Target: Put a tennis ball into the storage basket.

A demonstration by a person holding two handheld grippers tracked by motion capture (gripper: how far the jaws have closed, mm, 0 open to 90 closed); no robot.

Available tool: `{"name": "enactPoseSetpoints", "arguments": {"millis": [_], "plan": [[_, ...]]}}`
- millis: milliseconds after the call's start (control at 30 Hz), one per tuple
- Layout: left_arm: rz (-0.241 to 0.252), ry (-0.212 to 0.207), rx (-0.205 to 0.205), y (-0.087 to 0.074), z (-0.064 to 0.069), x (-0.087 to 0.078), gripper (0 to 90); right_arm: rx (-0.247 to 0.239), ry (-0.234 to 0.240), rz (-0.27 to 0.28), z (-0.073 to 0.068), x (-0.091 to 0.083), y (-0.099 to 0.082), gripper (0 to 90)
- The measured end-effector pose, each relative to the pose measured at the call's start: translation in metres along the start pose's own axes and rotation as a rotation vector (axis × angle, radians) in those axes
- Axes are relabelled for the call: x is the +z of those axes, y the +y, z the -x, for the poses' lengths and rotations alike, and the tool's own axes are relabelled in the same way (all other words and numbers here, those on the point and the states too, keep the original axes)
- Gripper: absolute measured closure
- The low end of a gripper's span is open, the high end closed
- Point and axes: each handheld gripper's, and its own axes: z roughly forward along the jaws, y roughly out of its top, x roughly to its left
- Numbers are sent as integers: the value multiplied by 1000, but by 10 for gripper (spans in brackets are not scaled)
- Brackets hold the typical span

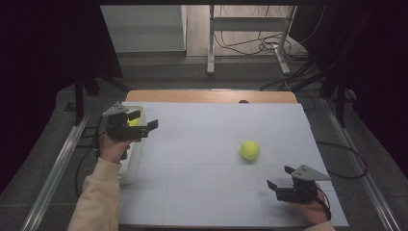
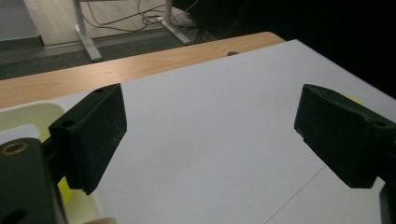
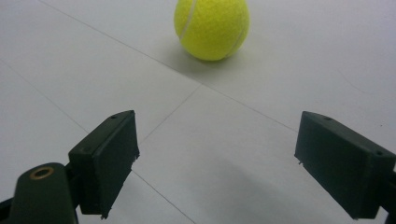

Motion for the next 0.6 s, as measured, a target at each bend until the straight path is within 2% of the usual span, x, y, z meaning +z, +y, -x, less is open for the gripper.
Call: {"name": "enactPoseSetpoints", "arguments": {"millis": [233,433,600], "plan": [[-23,-12,28,-1,14,10,100,-1,4,2,0,-2,-2,139],[-26,-53,45,-2,25,16,100,-6,5,-6,-1,-3,-2,139],[-45,-58,69,-3,31,23,97,-9,4,-6,-1,-3,-2,140]]}}
